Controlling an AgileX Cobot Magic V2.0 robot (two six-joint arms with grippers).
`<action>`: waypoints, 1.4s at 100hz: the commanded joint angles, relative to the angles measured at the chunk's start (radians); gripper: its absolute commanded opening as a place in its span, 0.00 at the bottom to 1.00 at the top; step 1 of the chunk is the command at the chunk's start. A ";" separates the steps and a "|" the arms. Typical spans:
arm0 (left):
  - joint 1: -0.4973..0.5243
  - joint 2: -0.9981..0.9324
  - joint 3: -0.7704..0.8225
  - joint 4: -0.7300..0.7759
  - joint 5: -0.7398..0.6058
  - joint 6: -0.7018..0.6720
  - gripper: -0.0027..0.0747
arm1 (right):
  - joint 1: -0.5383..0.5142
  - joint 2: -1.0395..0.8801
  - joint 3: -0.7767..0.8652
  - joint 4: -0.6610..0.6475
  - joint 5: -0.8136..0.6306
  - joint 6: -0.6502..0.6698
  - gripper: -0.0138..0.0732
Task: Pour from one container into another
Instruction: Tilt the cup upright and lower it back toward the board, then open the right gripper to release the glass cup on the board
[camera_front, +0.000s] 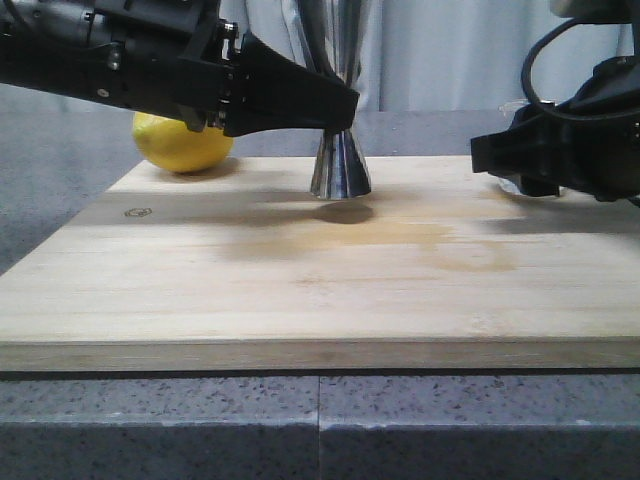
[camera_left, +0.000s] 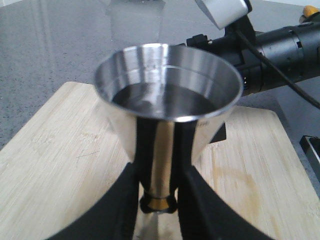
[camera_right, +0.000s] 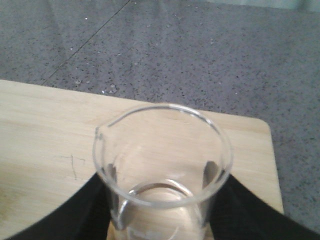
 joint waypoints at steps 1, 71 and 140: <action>-0.001 -0.054 -0.028 -0.077 0.069 0.002 0.24 | 0.002 -0.019 -0.023 -0.022 -0.075 0.008 0.45; -0.001 -0.054 -0.028 -0.077 0.069 0.002 0.24 | 0.002 -0.160 -0.023 -0.046 -0.024 0.010 0.81; -0.001 -0.054 -0.028 -0.091 -0.043 0.065 0.24 | 0.002 -0.442 -0.023 -0.111 0.087 -0.030 0.81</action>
